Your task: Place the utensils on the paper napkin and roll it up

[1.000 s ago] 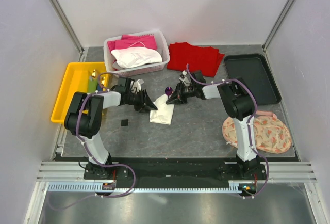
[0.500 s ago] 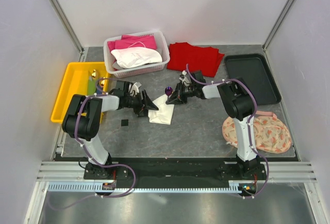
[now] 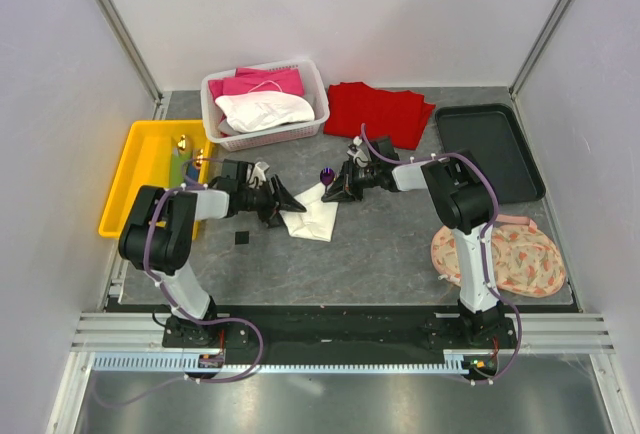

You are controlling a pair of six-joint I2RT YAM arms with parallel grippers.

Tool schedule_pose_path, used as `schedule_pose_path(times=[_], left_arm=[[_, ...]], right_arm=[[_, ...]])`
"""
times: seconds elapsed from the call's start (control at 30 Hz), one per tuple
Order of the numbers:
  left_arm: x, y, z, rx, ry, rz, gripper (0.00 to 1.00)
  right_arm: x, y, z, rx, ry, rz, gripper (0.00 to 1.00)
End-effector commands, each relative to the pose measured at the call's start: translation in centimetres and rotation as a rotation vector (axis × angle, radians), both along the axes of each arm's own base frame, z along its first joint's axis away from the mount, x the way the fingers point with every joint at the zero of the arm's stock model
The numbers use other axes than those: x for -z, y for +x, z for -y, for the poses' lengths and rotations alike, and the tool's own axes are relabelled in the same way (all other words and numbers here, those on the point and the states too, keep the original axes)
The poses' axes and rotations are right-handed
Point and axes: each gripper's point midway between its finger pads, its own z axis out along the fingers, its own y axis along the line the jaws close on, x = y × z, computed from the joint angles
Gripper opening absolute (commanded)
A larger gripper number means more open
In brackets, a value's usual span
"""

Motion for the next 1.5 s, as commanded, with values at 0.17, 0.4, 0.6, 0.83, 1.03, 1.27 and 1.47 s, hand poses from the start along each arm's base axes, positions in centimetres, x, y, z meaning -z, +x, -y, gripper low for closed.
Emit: schedule_pose_path(times=[0.17,0.4,0.6,0.83,1.03,1.27,1.47], left_arm=[[-3.5,3.3,1.4,0.024,-0.052,0.135,0.24],[-4.4,3.0,3.3,0.094,-0.071,0.151,0.07],[-4.5,3.0,5.2,0.125,-0.084,0.146,0.05],[-2.5,2.3,7.2,0.153,-0.077,0.093,0.05],[-1.7,1.8,8.5,0.175,-0.071,0.102,0.06],[2.5,1.4,6.8,0.13,0.115,-0.011,0.09],[3.5,1.7,5.8,0.133,0.205,-0.013,0.11]], right_arm=[[5.4,0.0,1.7,0.064,-0.168,-0.033,0.14],[5.7,0.0,1.8,0.069,-0.179,-0.036,0.13],[5.7,-0.2,1.7,0.068,-0.187,-0.036,0.13],[5.7,-0.3,1.4,0.066,-0.188,-0.038,0.13],[5.8,-0.4,1.5,0.065,-0.192,-0.038,0.13],[5.0,-0.4,1.1,0.056,-0.176,-0.027,0.13],[3.7,0.0,0.9,0.045,-0.167,-0.005,0.15]])
